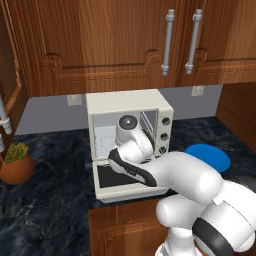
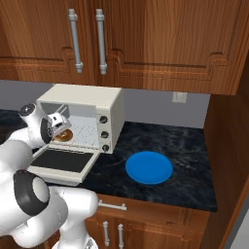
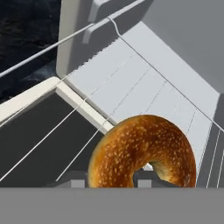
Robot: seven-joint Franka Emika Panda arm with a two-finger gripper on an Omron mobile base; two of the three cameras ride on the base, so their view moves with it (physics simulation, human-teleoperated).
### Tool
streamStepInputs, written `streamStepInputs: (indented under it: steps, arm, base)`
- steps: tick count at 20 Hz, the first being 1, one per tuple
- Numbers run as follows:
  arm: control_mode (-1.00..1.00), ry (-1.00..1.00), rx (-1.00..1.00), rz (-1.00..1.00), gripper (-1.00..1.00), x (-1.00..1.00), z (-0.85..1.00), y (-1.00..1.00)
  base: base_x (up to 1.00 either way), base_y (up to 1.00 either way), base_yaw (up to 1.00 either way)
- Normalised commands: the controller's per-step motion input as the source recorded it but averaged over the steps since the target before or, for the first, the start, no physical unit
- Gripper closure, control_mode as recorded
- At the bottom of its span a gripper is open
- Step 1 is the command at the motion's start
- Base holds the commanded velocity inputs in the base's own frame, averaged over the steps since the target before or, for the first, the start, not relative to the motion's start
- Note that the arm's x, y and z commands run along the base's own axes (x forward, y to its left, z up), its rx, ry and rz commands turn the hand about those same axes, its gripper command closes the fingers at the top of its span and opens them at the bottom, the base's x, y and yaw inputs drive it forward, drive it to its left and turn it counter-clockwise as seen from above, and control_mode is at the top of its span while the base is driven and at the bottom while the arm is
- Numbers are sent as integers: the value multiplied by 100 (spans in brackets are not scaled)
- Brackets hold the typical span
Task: Pick up the bagel from the plate, place it on the toaster oven rack, close the door, and set the timer.
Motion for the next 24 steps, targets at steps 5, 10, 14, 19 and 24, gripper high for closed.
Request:
streamStepInputs:
  steps: [5,10,14,19,24]
  arm:
    - [-100,0,0,0,100,23,-24,3]
    - [-100,0,0,0,100,26,-17,2]
    - [-100,0,0,0,100,19,-21,0]
    - [-100,1,0,0,-100,2,-14,4]
    - [-100,-1,0,0,-100,-17,8,0]
  base:
    - [0,0,0]
    - [0,0,0]
    - [0,0,0]
    - [0,0,0]
    - [0,0,0]
